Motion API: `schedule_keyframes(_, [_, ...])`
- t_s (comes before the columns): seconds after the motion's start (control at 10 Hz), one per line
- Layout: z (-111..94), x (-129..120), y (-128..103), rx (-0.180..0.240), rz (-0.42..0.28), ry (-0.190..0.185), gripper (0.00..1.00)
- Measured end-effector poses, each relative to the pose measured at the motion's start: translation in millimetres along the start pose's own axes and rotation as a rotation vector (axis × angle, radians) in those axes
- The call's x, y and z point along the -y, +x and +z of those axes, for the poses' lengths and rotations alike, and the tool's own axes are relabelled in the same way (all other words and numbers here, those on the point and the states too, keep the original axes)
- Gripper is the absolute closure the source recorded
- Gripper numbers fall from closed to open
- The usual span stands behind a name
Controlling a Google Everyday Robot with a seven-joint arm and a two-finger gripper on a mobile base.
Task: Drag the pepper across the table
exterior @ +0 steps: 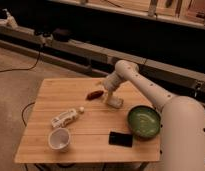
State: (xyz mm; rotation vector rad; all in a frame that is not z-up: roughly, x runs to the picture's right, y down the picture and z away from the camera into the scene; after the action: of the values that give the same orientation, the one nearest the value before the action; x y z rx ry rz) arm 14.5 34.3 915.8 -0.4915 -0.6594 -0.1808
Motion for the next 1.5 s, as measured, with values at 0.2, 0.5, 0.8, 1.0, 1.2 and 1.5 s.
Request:
schedule_keyframes(0.2, [7, 3, 11, -0.005, 0.007, -0.007, 0.25])
schedule_keyframes(0.5, [24, 13, 16, 0.026, 0.037, -0.003, 0.25])
schedule_keyframes(0.8, [36, 16, 19, 0.051, 0.061, -0.013, 0.25])
schedule_keyframes(1.0, [43, 18, 24, 0.053, 0.074, -0.026, 0.25])
schedule_keyframes(1.2, [48, 17, 26, 0.061, 0.087, -0.041, 0.25])
schedule_keyframes(1.5, [59, 12, 22, 0.093, 0.098, -0.082, 0.37])
